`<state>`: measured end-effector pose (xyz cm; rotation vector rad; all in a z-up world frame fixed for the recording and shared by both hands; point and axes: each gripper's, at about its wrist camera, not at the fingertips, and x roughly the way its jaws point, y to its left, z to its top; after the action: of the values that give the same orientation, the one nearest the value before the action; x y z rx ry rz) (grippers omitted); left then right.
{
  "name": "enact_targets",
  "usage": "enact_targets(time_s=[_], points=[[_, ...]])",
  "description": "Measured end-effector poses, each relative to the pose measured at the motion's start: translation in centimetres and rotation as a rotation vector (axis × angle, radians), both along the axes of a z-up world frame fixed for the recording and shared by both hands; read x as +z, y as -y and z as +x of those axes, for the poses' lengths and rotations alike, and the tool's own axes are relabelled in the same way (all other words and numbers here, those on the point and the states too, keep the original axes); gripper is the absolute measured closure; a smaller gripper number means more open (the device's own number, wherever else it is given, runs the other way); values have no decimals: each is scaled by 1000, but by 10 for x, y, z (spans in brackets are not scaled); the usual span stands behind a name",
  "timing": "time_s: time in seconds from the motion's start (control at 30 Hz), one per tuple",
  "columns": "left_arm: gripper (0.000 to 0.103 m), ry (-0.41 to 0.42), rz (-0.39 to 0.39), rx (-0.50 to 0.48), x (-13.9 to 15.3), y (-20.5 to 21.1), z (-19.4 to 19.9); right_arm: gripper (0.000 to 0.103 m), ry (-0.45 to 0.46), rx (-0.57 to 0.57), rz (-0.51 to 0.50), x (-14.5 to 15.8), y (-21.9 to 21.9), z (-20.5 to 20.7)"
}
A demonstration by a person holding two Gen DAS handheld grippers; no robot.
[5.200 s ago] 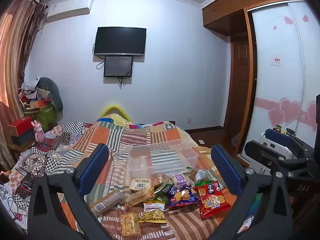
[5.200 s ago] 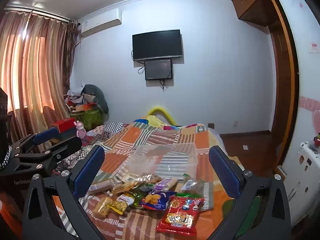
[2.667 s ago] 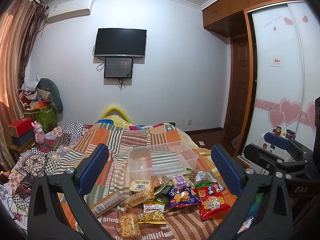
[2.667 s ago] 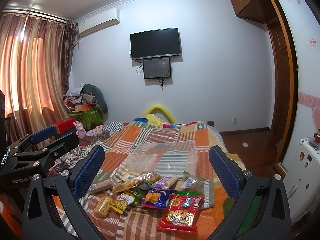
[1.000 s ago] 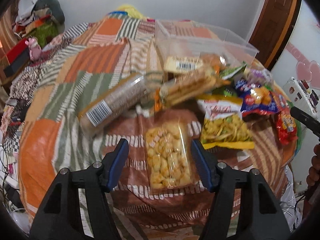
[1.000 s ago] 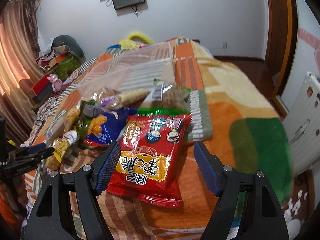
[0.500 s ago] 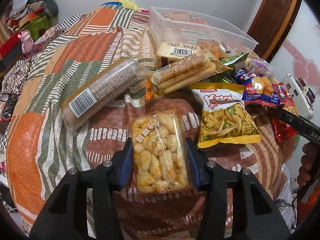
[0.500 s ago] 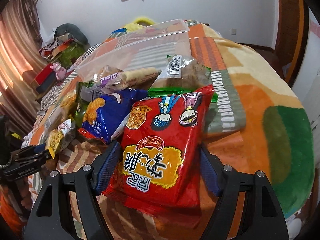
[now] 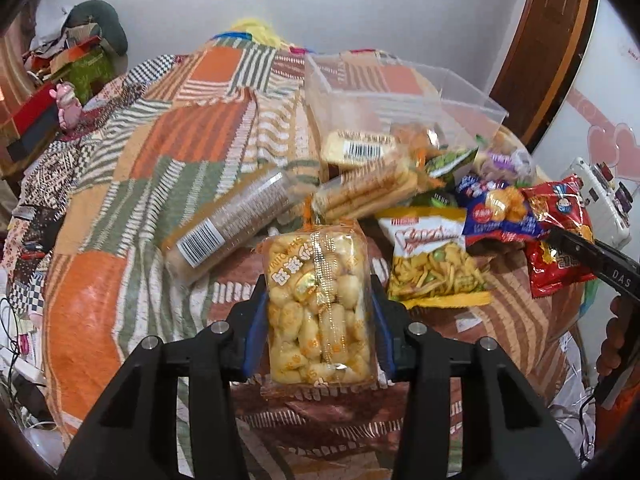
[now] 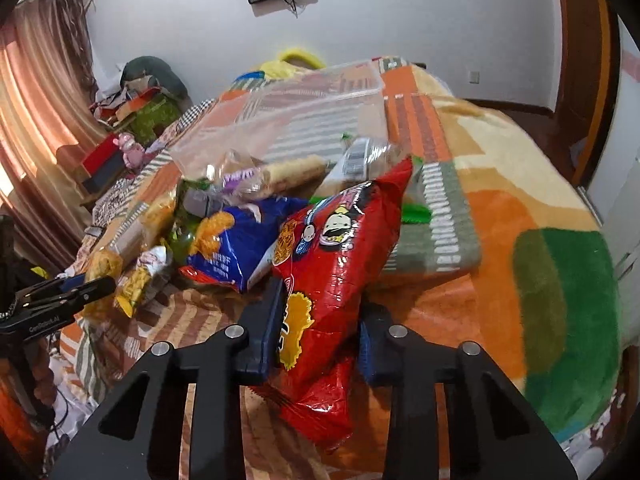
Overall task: Organize snacks
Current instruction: 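Carry the red chip bag and bread-roll pack into the clear box, release both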
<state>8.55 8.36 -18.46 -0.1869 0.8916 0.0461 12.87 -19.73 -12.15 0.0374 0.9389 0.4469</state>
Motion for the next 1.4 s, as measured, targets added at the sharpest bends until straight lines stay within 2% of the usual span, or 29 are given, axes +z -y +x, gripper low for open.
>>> enact_targets(time_s=[0.43,0.57,0.77,0.97,1.07,1.4], points=[[58,173,25,-20,68,10,20,74,154,-15,18,44,4,6],[58,227,28,-38,89,17,36,74,207,-11,26,56,-3,14],[58,263,18,-44,107,20,71,74,265,3,29,64,-19,31],[58,270,39,-53,111,21,109,74,293,1,42,64,-36,57],[58,255,24,-55,108,19,128,74,294,-6,55,61,-40,68],[58,170,-13,-34,78,5,195,74,243,5,24,37,-61,111]])
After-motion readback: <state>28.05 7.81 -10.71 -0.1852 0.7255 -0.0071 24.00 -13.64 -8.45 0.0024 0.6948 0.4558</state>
